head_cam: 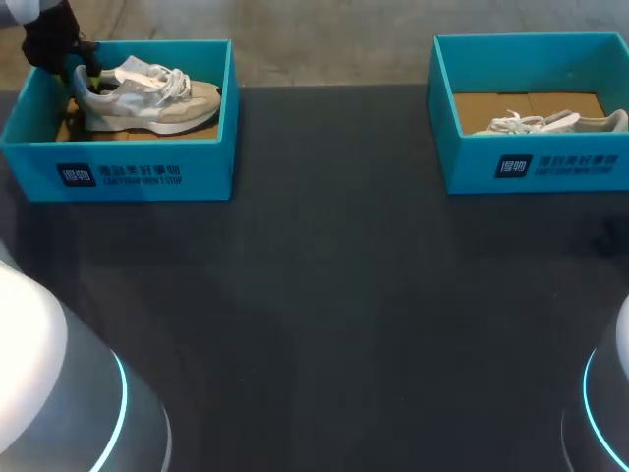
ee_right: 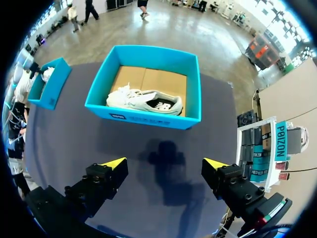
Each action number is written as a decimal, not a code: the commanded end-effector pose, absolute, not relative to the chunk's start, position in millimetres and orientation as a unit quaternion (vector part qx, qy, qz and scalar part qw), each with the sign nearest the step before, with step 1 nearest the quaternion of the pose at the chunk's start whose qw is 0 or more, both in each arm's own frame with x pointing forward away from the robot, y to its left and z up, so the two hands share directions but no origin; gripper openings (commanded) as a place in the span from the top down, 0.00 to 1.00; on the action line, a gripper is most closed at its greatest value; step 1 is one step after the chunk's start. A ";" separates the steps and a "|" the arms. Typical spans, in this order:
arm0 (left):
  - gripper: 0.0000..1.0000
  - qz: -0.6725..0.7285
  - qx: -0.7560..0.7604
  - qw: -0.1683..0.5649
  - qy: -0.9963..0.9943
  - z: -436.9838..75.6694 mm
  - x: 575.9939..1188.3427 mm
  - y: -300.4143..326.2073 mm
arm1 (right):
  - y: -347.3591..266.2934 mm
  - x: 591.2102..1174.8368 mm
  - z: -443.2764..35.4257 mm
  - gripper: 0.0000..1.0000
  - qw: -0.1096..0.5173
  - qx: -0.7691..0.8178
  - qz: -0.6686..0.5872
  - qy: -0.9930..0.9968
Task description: Take the shoe out of the shoebox, open the shoe tongue, remove and reinsert the insole, then place the shoe into the shoebox
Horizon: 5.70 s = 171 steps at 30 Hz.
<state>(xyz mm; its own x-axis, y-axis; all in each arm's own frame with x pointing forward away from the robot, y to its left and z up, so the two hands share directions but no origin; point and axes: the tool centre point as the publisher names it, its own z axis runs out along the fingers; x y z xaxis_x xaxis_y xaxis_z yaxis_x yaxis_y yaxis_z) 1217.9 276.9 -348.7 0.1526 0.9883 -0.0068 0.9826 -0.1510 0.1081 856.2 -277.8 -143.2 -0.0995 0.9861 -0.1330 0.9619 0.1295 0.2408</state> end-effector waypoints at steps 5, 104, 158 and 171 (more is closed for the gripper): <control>0.37 0.014 0.756 0.024 0.654 -361.9 1224.4 278.8 | -277.6 856.4 -143.4 0.00 0.131 0.658 0.046 0.740; 1.00 0.091 0.768 0.005 0.634 -176.9 1187.8 304.8 | -277.6 856.4 -143.4 0.00 0.131 0.658 0.046 0.740; 1.00 0.101 0.710 -0.015 0.697 -139.2 979.2 151.9 | -277.6 856.4 -143.4 0.00 0.131 0.658 0.046 0.740; 1.00 0.090 0.718 -0.006 0.690 -140.5 935.6 99.1 | -277.6 856.4 -143.4 0.00 0.131 0.658 0.046 0.740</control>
